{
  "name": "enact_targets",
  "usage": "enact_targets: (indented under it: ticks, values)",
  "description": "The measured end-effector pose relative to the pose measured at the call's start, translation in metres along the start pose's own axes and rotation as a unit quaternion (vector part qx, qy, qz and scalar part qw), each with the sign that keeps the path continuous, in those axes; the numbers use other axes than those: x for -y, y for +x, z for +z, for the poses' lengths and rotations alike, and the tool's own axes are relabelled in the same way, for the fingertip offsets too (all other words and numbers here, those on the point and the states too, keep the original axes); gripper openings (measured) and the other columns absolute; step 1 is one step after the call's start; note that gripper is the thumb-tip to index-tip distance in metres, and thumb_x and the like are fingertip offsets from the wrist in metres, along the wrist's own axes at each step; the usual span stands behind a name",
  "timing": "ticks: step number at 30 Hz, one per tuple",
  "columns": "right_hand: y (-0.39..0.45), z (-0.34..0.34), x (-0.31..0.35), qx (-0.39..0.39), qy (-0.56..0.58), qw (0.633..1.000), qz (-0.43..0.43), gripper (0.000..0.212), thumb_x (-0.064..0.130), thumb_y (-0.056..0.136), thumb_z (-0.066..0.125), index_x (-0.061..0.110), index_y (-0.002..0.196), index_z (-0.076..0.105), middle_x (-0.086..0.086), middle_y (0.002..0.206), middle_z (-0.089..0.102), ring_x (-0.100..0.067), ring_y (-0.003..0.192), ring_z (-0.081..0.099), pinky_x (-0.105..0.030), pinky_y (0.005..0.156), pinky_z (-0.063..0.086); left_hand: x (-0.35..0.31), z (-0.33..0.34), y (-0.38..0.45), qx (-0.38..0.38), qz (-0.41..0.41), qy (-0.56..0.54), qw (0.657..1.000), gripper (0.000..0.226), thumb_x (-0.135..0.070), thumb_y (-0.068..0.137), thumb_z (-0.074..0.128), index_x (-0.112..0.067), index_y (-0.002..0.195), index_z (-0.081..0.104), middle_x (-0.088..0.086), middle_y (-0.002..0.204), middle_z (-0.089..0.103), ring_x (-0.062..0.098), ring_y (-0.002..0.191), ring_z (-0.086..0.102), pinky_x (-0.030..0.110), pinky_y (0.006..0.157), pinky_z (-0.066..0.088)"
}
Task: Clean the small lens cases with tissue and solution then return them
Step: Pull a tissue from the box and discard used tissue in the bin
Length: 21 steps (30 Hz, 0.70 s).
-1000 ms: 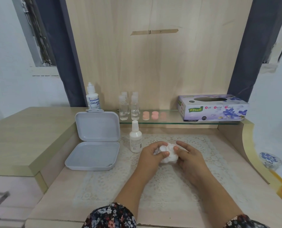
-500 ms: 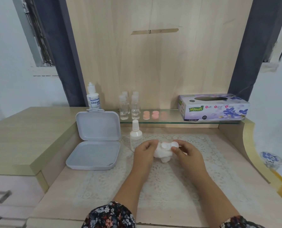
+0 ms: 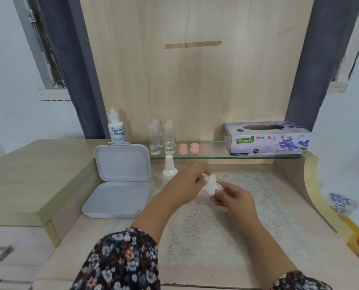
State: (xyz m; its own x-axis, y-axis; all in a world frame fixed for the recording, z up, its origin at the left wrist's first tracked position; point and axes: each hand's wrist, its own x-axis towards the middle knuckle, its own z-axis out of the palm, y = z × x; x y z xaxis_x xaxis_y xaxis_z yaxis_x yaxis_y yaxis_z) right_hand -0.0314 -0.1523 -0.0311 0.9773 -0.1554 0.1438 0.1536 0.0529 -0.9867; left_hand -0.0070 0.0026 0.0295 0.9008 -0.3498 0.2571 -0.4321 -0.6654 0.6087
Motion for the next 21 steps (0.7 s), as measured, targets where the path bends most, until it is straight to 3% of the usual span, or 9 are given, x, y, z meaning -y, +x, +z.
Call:
enact_targets:
  ticks: [2,5,8,11,17,19,21]
  values:
    - [0.001,0.000,0.001,0.002,0.025,1.000,0.009,0.024,-0.001,0.087,0.064,0.015,0.103,0.072,-0.008,0.079,0.075,-0.015,0.069,0.070,-0.022,0.067,0.056,-0.006,-0.010,0.008,0.062,0.009,0.081,0.995,0.026,-0.011,0.093,0.055,-0.018,0.117,0.063,-0.001,0.102,0.064,0.014,0.093,0.059,0.025,0.080,0.047]
    - [0.000,0.000,0.001,0.017,0.037,0.999,0.017,0.024,-0.003,0.086,0.064,0.012,0.104,0.071,-0.010,0.080,0.075,-0.014,0.068,0.070,-0.020,0.066,0.056,-0.015,-0.016,0.018,0.128,0.035,0.236,0.963,0.024,-0.014,0.093,0.058,-0.014,0.116,0.066,0.001,0.106,0.066,0.018,0.094,0.060,0.025,0.073,0.041]
    - [0.000,0.000,0.003,0.022,0.046,0.999,0.020,0.026,-0.006,0.086,0.064,0.008,0.107,0.069,-0.011,0.080,0.075,-0.014,0.066,0.070,-0.020,0.065,0.056,-0.023,-0.012,0.021,0.160,0.086,0.366,0.913,0.015,-0.007,0.091,0.054,-0.012,0.096,0.067,0.004,0.088,0.065,0.022,0.078,0.060,0.028,0.062,0.039]
    - [0.001,0.000,0.002,0.004,0.049,0.999,0.022,0.029,-0.007,0.084,0.066,0.008,0.109,0.066,-0.011,0.072,0.073,-0.015,0.063,0.069,-0.018,0.064,0.056,-0.028,-0.008,0.022,0.151,0.113,0.418,0.889,0.023,-0.004,0.089,0.051,-0.013,0.068,0.051,0.001,0.065,0.049,0.021,0.062,0.050,0.029,0.054,0.035]
    - [0.001,0.001,0.001,-0.017,0.046,0.999,0.004,0.030,-0.006,0.082,0.068,0.007,0.109,0.069,-0.009,0.076,0.075,-0.018,0.070,0.072,-0.020,0.070,0.057,-0.026,-0.003,0.025,0.104,-0.006,0.304,0.947,0.023,-0.009,0.086,0.054,-0.011,0.064,0.048,0.002,0.061,0.047,0.020,0.061,0.047,0.027,0.049,0.032]
    - [0.001,0.001,0.001,-0.029,0.040,0.999,-0.004,0.031,-0.005,0.082,0.069,0.010,0.109,0.069,-0.005,0.076,0.075,-0.017,0.070,0.072,-0.020,0.072,0.058,-0.024,-0.002,0.022,0.079,-0.084,0.204,0.972,0.022,-0.009,0.081,0.058,-0.010,0.061,0.048,0.003,0.058,0.048,0.018,0.056,0.045,0.025,0.049,0.033]
    - [0.000,0.001,0.001,-0.040,0.031,0.999,-0.011,0.032,-0.004,0.081,0.070,0.011,0.109,0.070,-0.001,0.078,0.075,-0.016,0.072,0.072,-0.022,0.075,0.058,-0.019,-0.001,0.019,0.054,-0.184,0.033,0.981,0.017,-0.004,0.078,0.060,-0.007,0.063,0.053,0.006,0.055,0.055,0.017,0.048,0.051,0.025,0.049,0.042]
